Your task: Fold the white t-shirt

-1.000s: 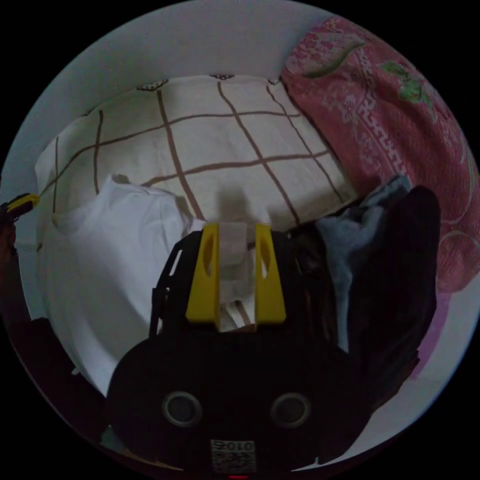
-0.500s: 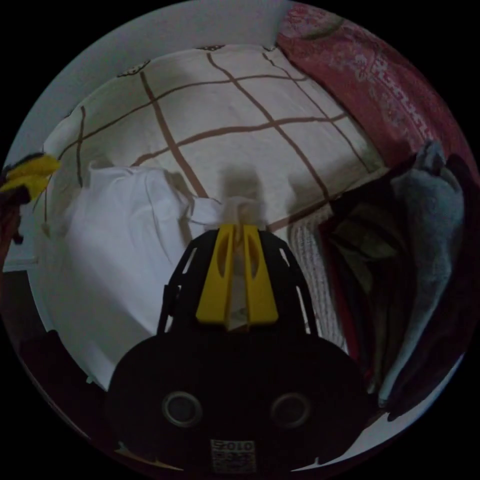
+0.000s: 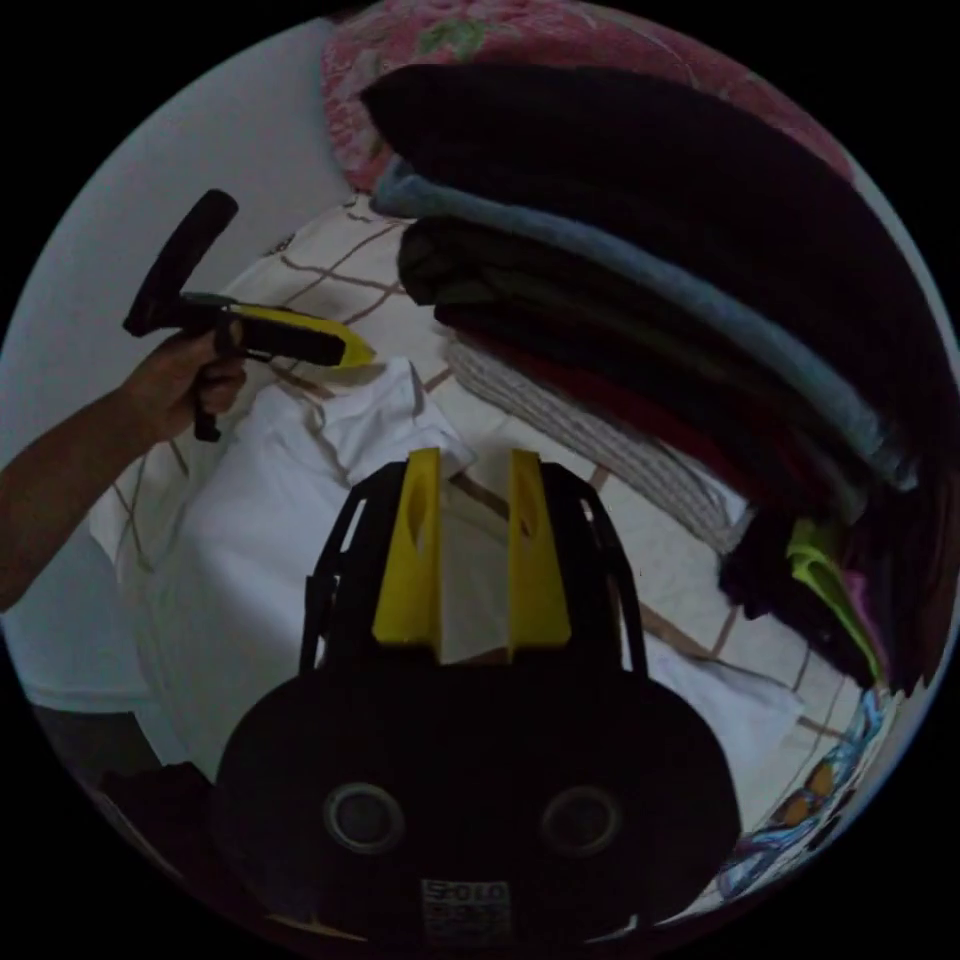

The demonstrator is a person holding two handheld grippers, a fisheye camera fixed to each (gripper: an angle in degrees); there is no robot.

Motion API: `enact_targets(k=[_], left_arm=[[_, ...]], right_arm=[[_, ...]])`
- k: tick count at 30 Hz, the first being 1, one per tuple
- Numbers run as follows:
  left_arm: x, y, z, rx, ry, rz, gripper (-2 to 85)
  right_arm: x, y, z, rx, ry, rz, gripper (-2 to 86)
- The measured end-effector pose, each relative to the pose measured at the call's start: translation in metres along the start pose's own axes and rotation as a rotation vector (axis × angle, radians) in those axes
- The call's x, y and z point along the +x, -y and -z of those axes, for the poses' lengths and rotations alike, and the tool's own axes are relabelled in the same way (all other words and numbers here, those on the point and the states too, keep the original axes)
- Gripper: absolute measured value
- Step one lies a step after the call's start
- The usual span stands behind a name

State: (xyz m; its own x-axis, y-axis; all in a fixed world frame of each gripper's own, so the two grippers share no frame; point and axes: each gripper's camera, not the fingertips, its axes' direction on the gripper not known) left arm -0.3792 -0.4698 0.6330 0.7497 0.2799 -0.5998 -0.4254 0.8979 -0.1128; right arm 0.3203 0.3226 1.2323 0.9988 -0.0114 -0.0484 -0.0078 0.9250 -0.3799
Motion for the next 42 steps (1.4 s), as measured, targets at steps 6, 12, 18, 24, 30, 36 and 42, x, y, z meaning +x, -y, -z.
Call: enact_targets(k=[6, 12, 18, 24, 30, 36, 42], left_arm=[[0.005, 0.031, -0.023, -0.111, -0.028, -0.014, 8.0], [0.008, 0.052, -0.015, -0.118, -0.086, -0.004, 1.3], [0.023, 0.070, 0.032, 0.048, -0.053, -0.079, 0.1], [0.027, 0.087, 0.077, 0.206, -0.029, -0.162, -0.1], [0.034, 0.083, 0.068, 0.177, -0.051, -0.165, -0.2], [0.035, 0.055, 0.064, 0.224, -0.082, -0.101, -0.1], [0.092, 0.006, 0.101, 0.343, 0.084, -0.261, 0.1]], right_arm=[[0.039, -0.022, -0.018, -0.060, 0.157, -0.138, 9.7], [0.062, -0.042, -0.022, -0.125, 0.202, -0.149, 5.8], [0.080, -0.067, 0.021, 0.009, 0.094, -0.089, 3.9], [0.072, -0.085, 0.070, 0.194, -0.151, 0.146, 3.7], [0.074, -0.117, 0.063, 0.147, -0.214, 0.247, 3.7], [0.102, -0.149, 0.068, 0.184, -0.102, 0.223, 3.7], [0.104, -0.193, 0.089, 0.267, -0.060, 0.416, 3.5]])
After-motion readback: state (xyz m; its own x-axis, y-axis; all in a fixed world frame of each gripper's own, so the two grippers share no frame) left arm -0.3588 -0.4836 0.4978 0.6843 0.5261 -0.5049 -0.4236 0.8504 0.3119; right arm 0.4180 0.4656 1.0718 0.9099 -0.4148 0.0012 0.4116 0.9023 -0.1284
